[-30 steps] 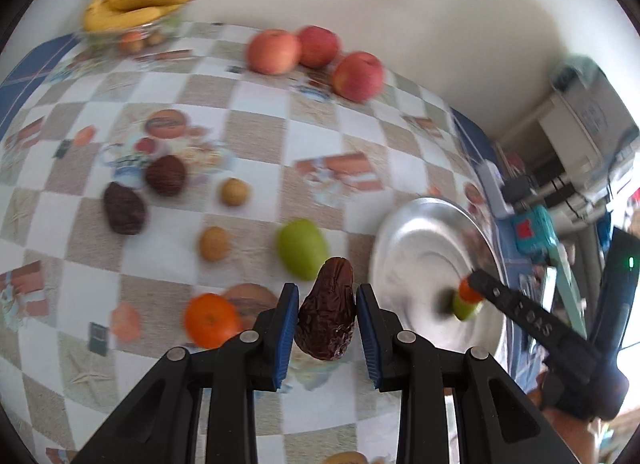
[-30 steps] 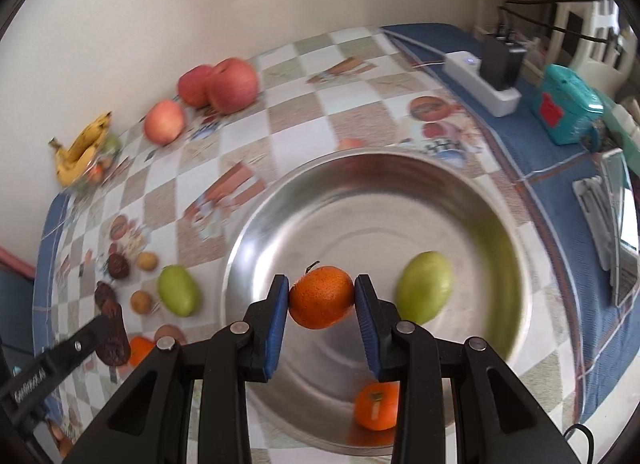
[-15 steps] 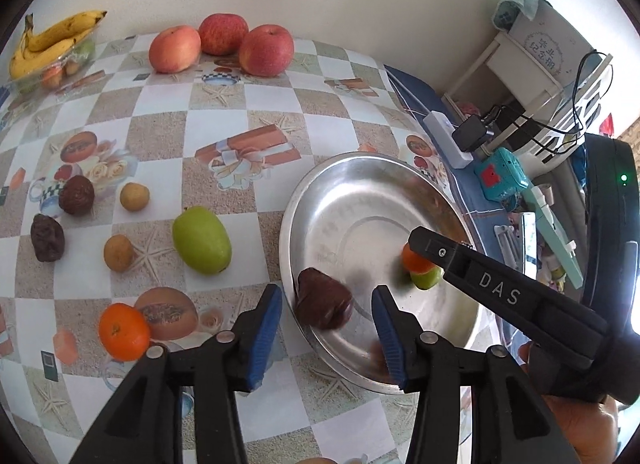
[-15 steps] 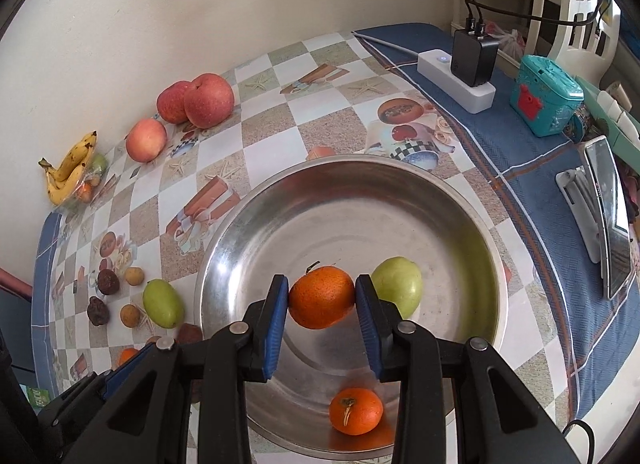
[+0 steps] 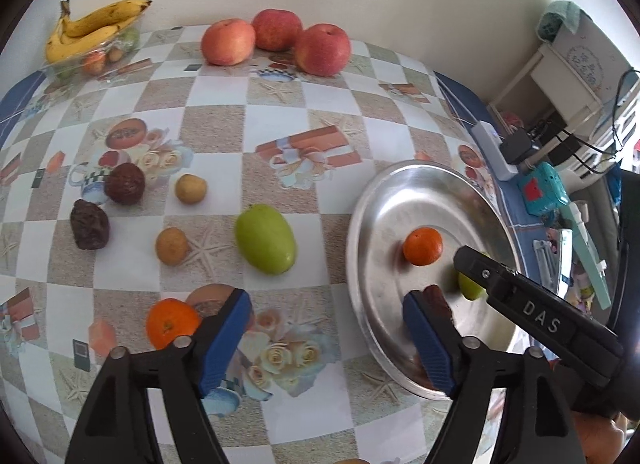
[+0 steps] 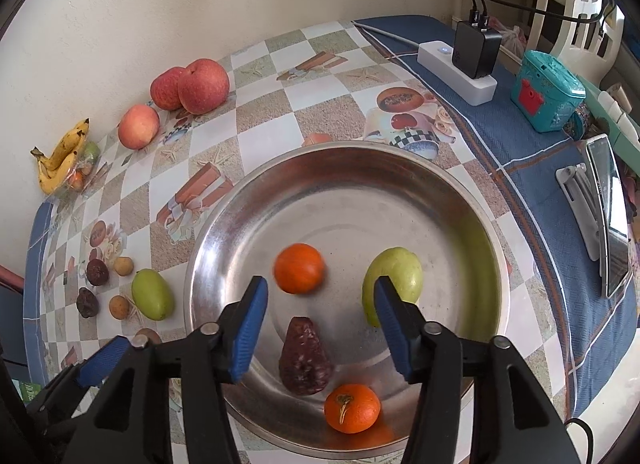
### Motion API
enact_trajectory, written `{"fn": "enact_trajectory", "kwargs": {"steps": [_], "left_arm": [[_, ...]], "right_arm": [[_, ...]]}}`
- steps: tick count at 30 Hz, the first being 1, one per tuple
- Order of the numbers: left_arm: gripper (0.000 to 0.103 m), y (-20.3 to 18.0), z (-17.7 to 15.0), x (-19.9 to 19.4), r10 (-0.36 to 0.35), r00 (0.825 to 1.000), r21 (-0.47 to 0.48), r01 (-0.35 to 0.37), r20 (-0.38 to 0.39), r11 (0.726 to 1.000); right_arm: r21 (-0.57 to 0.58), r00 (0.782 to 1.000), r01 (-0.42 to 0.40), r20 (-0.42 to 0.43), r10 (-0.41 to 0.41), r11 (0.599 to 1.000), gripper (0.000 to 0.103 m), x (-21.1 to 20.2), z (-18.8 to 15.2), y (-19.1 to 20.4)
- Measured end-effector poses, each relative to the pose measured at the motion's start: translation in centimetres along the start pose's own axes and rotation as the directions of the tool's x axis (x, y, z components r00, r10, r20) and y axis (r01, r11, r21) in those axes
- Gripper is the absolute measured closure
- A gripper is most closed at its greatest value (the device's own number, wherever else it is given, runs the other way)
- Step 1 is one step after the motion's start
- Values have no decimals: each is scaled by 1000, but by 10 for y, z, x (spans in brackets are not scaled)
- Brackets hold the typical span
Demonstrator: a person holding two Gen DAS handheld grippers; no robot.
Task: Organize fruits
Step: 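Open the right tool to drop the tangerine into the steel bowl, then move both open tools back over the table toward the remaining fruit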
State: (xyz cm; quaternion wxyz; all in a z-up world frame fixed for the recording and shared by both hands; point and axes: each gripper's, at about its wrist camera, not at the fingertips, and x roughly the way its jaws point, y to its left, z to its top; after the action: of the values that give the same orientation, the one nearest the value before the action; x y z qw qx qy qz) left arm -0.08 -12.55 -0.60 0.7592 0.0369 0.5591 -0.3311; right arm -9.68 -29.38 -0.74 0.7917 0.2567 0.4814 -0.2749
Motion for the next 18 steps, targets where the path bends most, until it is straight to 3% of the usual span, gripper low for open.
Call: {"fn": "enact_trajectory", "kwargs": {"steps": [2,3,6,10,13,15,18], "left_arm": [[2,5,2,-4,14,1000,-14,-14,19,1000],[0,7,3,-7,21,999,-22,-20,31,1000],[0,17,6,-14,58,997,-57,-54,57,997],[0,39,8,-25,166,983,-133,-155,73,979],[0,63,5,-31,282,957,-202,-265,61,943],[0,82,4,-35,344,938,-257,-321,48,912],[0,109,2,-45,389,920,-337,-351,48,873]], "right_arm": [[-12,1000,6,-3,-6,1000,44,1,0,2],[-18,1000,6,-5,-6,1000,44,2,-1,3],[-35,1000,7,-3,-7,999,30,2,-1,6],[-67,1000,7,0,-7,998,29,2,-2,12],[-99,1000,16,6,-15,995,16,3,-4,18],[-114,1000,17,17,-15,993,14,3,-5,21],[-119,1000,13,27,-10,993,8,3,-5,24]]}}
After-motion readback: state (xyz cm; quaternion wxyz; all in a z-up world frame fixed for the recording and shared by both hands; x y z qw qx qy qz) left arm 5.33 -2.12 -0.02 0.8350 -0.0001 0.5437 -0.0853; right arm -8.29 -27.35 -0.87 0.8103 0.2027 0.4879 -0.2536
